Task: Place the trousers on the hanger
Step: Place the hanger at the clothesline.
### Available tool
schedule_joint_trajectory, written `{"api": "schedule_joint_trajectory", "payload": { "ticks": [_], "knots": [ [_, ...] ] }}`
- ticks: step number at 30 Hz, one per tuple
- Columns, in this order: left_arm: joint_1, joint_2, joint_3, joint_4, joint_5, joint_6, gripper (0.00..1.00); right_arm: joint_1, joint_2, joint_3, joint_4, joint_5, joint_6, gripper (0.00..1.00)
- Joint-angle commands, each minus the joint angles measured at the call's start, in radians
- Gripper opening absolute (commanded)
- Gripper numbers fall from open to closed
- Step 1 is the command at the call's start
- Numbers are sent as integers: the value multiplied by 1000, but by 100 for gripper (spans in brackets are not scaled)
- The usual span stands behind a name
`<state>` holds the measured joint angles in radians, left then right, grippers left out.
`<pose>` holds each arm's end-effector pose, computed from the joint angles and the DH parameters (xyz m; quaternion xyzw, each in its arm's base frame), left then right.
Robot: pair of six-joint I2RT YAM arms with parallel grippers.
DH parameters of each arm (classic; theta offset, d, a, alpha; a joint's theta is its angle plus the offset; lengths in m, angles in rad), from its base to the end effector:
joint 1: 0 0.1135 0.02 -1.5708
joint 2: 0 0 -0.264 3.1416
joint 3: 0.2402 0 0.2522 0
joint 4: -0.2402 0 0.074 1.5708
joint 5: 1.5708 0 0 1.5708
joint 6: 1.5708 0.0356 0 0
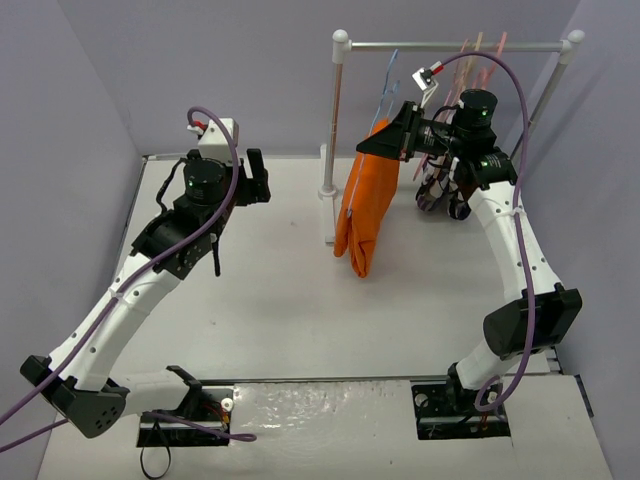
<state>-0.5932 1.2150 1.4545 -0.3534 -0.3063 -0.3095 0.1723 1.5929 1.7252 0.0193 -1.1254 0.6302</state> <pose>0.2208 -0.1359 0.4651 0.0037 0.7444 -0.1845 0.6417 0.3384 0.0915 0.4827 -0.2691 0.6285 0.5706 0.4549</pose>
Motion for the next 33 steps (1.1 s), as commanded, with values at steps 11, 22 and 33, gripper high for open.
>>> {"api": "schedule_joint_trajectory", "payload": {
  "ticks": [11, 22, 33],
  "knots": [
    [36, -4, 6, 32, 55, -15, 70, -46, 152, 299, 281, -128, 54, 0],
    [78, -23, -34, 20, 88, -20, 70, -70, 379, 466, 737, -214, 458, 0],
    [121, -16, -46, 27, 122, -27, 70, -102, 509, 574, 797, -195, 545, 0]
  ]
}}
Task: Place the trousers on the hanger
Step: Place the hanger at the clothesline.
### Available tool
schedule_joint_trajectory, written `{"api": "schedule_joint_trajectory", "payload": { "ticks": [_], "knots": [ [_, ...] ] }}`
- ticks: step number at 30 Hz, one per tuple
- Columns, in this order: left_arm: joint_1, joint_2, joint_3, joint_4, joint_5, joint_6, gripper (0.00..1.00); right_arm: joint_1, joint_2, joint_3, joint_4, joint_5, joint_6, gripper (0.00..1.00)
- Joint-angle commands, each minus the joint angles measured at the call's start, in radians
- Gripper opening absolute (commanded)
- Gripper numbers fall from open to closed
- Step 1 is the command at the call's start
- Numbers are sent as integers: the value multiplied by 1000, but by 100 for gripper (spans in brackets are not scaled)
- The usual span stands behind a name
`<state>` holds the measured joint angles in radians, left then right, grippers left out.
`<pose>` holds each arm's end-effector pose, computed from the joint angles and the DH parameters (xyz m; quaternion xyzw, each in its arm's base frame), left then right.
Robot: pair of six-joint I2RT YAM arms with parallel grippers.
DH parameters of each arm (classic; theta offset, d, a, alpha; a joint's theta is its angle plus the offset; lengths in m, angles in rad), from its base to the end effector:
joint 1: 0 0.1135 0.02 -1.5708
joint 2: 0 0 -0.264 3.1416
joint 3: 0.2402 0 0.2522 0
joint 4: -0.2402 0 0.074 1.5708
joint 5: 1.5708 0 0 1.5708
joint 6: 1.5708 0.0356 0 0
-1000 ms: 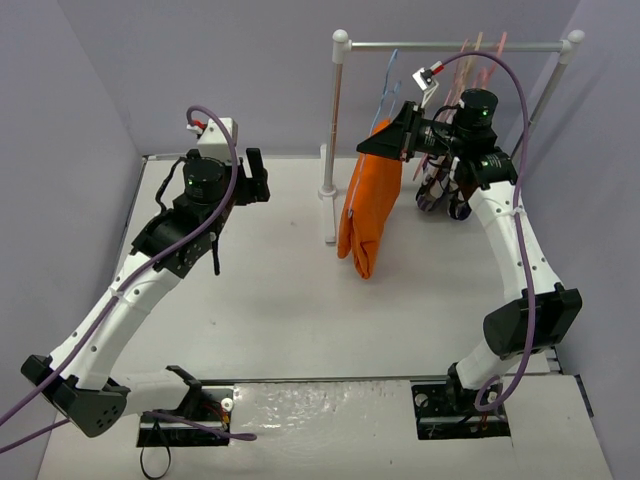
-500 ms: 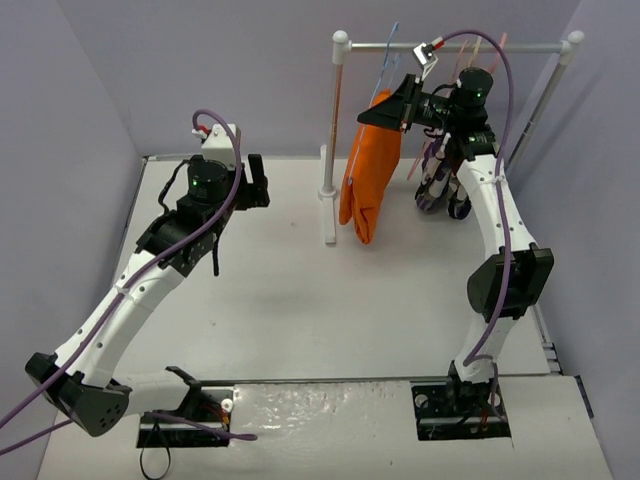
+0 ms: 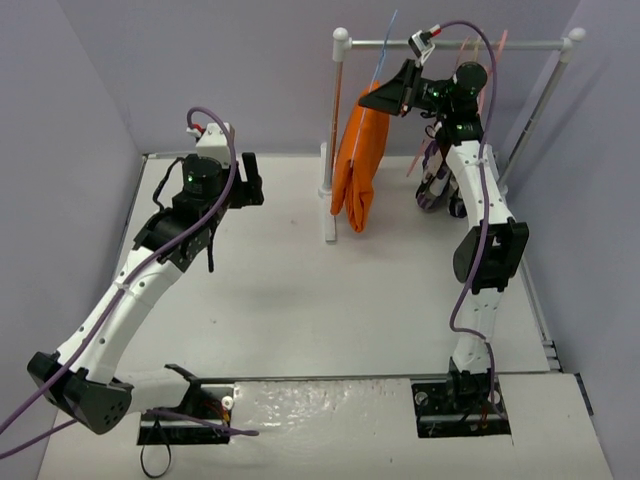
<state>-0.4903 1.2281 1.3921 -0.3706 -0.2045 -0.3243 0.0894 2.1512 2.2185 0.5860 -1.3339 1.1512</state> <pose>0.2413 -0.1206 0.4390 -0.0001 0.7749 -0.1757 0.6072 0.4656 0.0765 0.4607 -0.3021 0.5809 0.6324 0.4140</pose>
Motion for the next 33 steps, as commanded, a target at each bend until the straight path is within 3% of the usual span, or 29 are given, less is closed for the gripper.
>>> {"api": "schedule_joint_trajectory", "payload": {
  "ticks": [1, 14, 24, 33],
  "knots": [
    [24, -30, 14, 46, 24, -13, 70, -21, -45, 63, 234, 19, 24, 0],
    [42, -38, -1, 42, 40, -21, 70, -30, -35, -46, 196, 49, -4, 0],
    [45, -56, -22, 29, 43, -38, 70, -30, -62, -122, -32, 116, -177, 0],
    [51, -81, -45, 21, 44, -45, 70, -29, -133, -192, -103, 219, -253, 0]
  ]
}}
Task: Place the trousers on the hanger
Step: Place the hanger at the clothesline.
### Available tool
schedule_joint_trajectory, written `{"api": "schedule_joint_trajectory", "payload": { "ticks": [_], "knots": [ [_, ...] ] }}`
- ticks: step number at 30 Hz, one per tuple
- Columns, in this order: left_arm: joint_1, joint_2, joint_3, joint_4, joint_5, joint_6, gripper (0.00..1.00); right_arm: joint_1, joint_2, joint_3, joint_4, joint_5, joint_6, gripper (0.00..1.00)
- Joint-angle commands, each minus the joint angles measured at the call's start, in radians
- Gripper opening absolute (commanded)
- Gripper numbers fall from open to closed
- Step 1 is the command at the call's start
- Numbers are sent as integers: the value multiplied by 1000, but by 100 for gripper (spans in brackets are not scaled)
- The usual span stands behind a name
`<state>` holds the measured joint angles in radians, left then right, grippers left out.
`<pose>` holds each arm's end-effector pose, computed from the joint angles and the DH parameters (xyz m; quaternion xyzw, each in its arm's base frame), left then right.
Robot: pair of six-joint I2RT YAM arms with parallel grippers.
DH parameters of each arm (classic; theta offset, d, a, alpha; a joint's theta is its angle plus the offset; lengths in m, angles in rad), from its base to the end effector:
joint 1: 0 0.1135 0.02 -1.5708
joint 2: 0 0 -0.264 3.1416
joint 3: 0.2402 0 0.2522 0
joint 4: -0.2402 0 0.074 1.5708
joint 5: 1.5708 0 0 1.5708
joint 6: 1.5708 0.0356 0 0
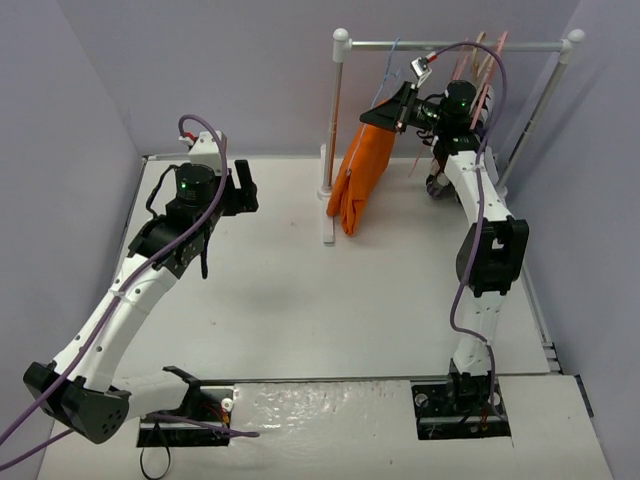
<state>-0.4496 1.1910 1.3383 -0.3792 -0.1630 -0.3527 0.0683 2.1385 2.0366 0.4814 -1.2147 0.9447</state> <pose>0.2383 -0.1086 0.4289 -0.0126 0.7831 -0.1827 0.5943 0.4886 0.0669 0.4029 -0.2323 0.6176 0.6097 0.4391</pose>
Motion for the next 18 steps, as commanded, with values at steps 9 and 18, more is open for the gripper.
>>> {"api": "schedule_joint_trajectory", "payload": {
  "ticks": [9, 18],
  "knots": [
    [17, -74, -2, 15, -7, -14, 70, -5, -272, -123, -250, 263, -309, 63],
    [31, -113, -25, -17, -36, -3, 72, -2, -511, -268, -525, 506, -568, 89]
  ]
}}
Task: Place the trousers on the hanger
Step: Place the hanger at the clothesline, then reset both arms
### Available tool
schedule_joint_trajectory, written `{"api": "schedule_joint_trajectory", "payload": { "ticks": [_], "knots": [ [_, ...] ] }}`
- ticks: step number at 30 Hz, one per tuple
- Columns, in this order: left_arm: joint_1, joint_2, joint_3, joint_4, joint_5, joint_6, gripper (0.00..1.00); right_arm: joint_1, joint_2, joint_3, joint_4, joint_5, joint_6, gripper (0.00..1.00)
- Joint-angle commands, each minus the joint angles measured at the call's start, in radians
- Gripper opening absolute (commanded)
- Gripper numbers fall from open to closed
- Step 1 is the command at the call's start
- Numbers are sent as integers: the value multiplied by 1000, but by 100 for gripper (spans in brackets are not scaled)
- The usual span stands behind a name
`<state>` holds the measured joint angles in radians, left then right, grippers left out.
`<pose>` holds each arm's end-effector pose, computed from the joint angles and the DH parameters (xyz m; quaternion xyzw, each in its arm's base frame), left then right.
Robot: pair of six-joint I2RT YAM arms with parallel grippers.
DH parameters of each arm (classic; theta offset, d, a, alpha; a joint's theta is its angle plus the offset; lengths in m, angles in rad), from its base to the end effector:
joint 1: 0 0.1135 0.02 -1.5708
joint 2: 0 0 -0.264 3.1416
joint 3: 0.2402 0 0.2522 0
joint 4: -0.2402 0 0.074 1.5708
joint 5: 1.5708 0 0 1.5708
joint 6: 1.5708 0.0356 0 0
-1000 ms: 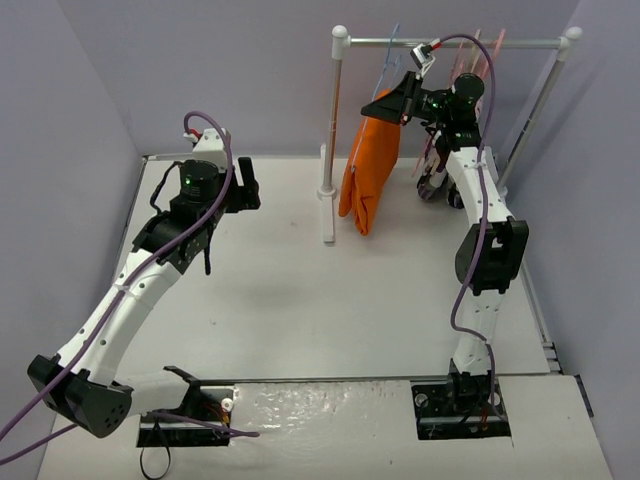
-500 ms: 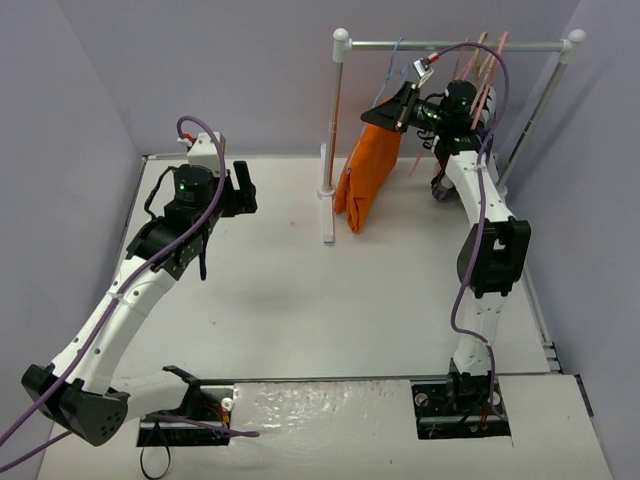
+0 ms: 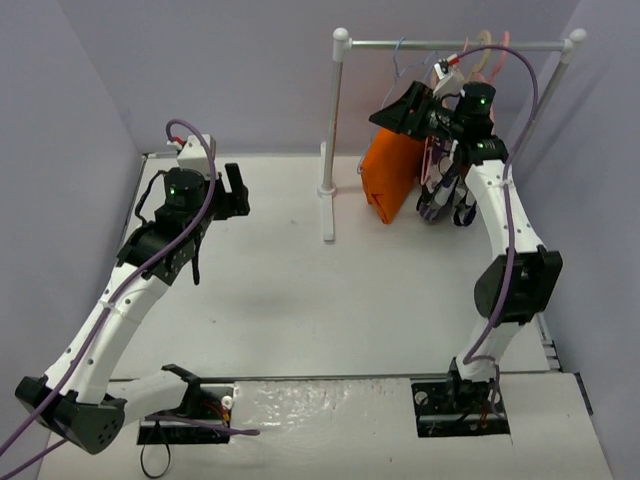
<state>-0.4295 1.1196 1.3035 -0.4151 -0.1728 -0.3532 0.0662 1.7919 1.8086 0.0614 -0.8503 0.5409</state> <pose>0.2216 -0.0948 0.4299 -0.0237 0.7825 -0.1734 0.5976 0.4163 0.0544 0.4428 -0.1489 0.6724 0.4672 0.5545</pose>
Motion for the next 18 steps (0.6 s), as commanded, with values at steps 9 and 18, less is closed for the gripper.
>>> {"api": "schedule_joint_trajectory", "payload": {
  "ticks": [9, 18],
  "knots": [
    [16, -107, -13, -49, -120, 96, 88, -2, -586, -306, -229, 495, -399, 100],
    [23, -278, -157, -88, -252, 168, 97, 36, -962, -625, -264, 855, -457, 100]
  ]
}}
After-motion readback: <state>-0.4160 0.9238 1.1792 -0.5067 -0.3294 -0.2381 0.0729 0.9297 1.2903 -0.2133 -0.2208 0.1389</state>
